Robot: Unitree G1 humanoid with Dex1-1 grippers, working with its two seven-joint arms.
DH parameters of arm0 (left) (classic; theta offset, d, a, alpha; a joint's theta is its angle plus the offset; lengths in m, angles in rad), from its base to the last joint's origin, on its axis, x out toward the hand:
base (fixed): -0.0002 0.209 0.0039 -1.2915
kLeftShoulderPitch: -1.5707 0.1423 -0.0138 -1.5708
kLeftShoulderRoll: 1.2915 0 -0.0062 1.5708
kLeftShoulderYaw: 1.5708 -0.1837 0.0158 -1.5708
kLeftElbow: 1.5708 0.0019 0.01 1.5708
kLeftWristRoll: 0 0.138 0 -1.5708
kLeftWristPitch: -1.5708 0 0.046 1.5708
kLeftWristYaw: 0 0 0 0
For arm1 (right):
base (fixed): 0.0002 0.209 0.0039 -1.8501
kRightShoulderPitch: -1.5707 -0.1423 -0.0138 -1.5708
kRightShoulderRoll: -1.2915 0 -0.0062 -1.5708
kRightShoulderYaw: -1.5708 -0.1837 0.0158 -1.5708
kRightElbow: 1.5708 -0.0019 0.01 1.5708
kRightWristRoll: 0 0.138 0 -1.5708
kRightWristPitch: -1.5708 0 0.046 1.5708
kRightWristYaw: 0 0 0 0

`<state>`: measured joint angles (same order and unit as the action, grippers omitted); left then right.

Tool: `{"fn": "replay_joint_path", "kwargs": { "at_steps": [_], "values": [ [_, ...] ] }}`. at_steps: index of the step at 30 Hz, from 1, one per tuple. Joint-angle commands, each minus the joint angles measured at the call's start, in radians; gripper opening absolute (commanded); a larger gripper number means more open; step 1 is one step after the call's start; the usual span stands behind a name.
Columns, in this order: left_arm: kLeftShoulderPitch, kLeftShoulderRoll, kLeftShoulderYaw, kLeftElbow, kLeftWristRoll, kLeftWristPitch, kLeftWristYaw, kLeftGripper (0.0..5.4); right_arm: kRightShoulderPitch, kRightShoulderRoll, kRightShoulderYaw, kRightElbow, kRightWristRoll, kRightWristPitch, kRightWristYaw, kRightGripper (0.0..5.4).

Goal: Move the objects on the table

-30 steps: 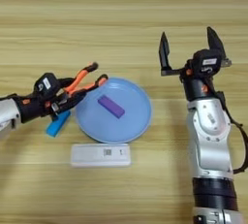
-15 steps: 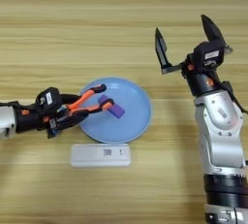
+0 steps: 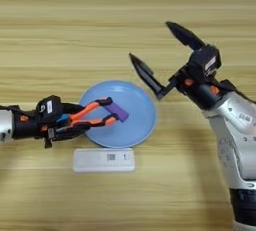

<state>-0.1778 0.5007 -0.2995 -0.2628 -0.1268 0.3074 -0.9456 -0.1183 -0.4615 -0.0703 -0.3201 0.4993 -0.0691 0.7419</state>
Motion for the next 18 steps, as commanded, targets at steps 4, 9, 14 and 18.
{"fn": "replay_joint_path", "kwargs": {
  "at_steps": [4, 9, 14, 18],
  "values": [
    [-0.029, 0.038, 0.005, -0.014, -0.026, -0.031, -0.053, 2.30, 0.059, -0.145, 0.078, -0.027, 0.076, 0.123, 0.269, 5.40],
    [-0.041, 0.057, -0.002, -0.010, -0.032, -0.056, -0.100, 2.30, 0.059, -0.237, 0.140, -0.006, 0.045, 0.174, 0.421, 5.40],
    [-0.055, 0.068, -0.011, 0.001, -0.018, -0.077, -0.124, 2.30, 0.024, -0.272, 0.187, 0.030, 0.007, 0.198, 0.500, 5.40],
    [-0.060, 0.081, -0.016, -0.017, -0.027, -0.084, -0.146, 2.30, -0.005, -0.270, 0.219, 0.058, -0.041, 0.193, 0.519, 5.40]
  ]
}}
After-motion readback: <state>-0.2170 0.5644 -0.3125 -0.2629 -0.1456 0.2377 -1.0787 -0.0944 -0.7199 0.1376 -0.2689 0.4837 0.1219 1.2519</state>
